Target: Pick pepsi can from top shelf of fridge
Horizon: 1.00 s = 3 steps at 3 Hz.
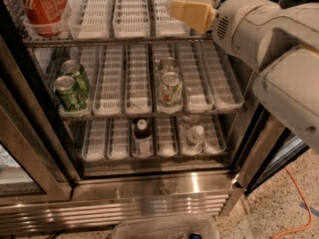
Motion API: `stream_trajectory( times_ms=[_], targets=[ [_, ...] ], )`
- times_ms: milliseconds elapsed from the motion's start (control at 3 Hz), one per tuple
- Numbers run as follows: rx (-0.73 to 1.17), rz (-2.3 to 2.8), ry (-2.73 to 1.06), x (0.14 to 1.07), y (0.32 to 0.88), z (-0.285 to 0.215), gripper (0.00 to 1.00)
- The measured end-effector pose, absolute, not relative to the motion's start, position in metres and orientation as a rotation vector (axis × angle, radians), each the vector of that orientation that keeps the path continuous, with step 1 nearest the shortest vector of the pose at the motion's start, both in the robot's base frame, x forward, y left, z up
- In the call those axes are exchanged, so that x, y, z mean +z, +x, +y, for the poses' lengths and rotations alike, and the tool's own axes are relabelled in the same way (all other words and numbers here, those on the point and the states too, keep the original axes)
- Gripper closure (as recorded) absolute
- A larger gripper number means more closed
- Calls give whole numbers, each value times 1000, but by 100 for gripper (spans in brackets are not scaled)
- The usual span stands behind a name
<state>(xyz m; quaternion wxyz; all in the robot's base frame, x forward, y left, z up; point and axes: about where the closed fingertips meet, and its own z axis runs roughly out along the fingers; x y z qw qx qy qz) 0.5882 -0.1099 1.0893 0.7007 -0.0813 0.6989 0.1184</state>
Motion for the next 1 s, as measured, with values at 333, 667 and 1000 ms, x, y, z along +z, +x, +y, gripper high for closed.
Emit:
stream_trajectory(
  times_ms=[333,667,1000],
  targets=[
    [269,1582,-162,1063,603,-103,0],
    [235,1587,-154,1045,617,-96,0],
    [179,1561,-168,1039,627,-89,0]
  ],
)
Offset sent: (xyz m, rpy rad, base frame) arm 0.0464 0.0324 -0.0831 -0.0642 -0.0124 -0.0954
